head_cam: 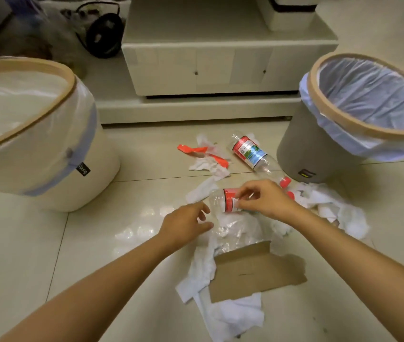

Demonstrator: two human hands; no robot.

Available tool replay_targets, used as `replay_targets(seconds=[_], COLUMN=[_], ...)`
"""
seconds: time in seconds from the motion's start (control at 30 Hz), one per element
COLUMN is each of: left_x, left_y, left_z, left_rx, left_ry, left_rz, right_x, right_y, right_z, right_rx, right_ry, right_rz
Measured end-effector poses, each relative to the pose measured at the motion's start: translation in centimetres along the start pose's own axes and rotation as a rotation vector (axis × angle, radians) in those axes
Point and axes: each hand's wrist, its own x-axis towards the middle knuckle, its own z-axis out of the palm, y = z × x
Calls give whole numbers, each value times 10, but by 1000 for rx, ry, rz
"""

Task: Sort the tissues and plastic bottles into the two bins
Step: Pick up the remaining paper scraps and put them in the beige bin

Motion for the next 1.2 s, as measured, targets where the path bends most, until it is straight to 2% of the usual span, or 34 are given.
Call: replay_targets(seconds=[0.07,0.2,0.4,0.5,0.6,0.9,1.2], left_x=[6,13,32,45,49,36,24], left_y=[9,23,29,28,34,28,6], left_z=[22,51,65,69,74,81,45], left_rx=[-47,5,143,174,245,267,77], left_ry=[-43,-58,-97,-123,-120,-77,70], left_rz=[-2,75,112,55,69,191,208], right_x=[-11,-24,-20,-14,-12,-13,-9], right_y=[22,64,91,96,98,104,75], right_z=[9,21,31,35,41,49,47], right_rx=[57,-65,-392,-458,-478,-314,-14], right_ry=[4,-31,-4,-54,-74,-35,62], right_rz=[54,130,34,50,35,35,-19])
